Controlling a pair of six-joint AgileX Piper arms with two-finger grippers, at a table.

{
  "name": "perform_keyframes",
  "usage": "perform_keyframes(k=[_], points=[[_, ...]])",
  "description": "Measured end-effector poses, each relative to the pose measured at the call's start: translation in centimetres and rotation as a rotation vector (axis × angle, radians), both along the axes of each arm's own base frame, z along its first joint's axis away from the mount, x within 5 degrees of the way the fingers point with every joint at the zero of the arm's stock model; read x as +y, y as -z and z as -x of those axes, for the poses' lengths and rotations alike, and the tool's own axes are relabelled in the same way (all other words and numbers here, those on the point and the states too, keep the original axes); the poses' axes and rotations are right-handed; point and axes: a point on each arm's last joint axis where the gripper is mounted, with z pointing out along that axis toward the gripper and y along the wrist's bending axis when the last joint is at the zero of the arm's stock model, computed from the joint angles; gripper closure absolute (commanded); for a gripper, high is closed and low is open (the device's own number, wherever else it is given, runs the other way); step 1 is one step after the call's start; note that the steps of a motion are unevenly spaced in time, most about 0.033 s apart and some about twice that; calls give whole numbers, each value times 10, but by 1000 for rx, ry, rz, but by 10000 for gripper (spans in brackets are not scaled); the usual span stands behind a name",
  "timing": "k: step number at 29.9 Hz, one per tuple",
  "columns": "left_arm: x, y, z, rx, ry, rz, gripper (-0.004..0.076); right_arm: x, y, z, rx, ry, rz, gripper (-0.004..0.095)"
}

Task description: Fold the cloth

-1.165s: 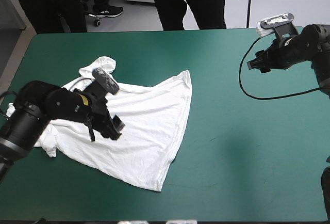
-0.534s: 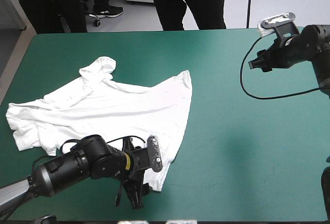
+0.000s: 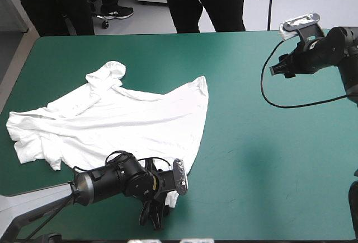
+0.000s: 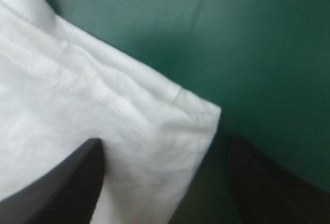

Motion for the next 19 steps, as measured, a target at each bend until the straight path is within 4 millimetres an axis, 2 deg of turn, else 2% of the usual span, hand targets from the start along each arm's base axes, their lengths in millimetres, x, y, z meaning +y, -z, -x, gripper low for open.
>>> perform_keyframes(k=[4,7,10,16,19], points=[[-5,4,-1,25,-14,0,260,0,0,0,-1,-5,4,331],[-8,5,-2,34,-25,13,345,1,0,0,-2,-19,12,331],[-10,5,-3,30,-23,33,474,9,0,0,-2,-57,24,331],[-14,5,-6,16,-32,68,731,53,17,-14,26,-191,39,331],[-14,5,-7,16,-43,81,741,76,27,-28,30,-257,59,331]])
